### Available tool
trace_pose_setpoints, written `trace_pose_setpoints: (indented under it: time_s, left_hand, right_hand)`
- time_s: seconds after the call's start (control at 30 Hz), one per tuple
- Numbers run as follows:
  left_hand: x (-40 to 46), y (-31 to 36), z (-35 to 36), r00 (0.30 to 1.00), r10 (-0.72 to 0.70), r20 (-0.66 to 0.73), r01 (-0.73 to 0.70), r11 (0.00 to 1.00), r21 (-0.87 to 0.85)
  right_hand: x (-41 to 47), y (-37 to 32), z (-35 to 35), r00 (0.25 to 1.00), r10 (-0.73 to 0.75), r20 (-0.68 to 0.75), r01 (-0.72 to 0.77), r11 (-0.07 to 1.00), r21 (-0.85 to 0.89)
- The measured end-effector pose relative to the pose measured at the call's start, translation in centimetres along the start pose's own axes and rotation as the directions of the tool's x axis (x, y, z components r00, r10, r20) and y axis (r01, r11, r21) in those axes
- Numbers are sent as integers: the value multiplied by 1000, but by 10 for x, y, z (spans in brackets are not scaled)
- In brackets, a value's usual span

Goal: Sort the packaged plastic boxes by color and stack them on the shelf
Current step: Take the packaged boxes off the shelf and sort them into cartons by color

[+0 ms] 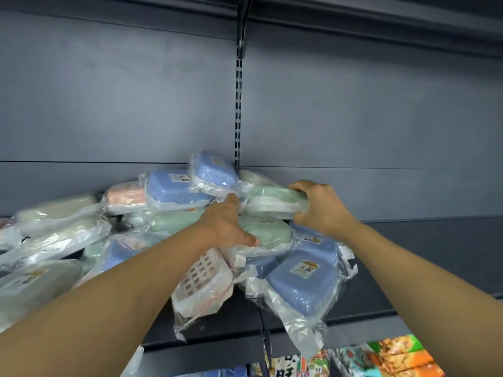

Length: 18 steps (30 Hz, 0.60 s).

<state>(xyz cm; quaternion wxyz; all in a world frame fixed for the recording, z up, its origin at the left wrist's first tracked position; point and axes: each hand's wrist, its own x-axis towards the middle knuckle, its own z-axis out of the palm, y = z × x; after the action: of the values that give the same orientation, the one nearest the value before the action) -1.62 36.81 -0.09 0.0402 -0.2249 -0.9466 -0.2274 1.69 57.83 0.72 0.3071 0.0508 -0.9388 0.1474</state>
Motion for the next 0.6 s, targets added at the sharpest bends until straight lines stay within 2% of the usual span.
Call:
trace_pose_setpoints:
  time_s: [0.17, 0.3, 0.37, 0.53, 0.6]
  left_hand:
    - [-3, 10, 5, 1000, 4, 1, -4, 998, 65]
    - [-6, 15, 7, 1000, 11, -5, -10, 999, 41]
    - [-10, 17, 7, 1000, 14, -5, -14, 999, 42]
    - [-23, 24, 6, 1000, 13, 4, -13, 1000, 8]
    - [-29, 28, 5, 1000, 12, -21, -11, 998, 58]
  right_hand:
    - [-18, 10, -21, 992, 61, -108, -64, 998, -25]
    - [-43, 23, -36, 965, 160, -207, -172, 984, -43]
    - [-59, 30, -37, 971, 181, -156, -197, 976, -91]
    - [-78, 43, -24, 985, 158, 65, -145, 975, -167]
    - [-77, 42, -27, 974, 174, 143, -159, 981, -111]
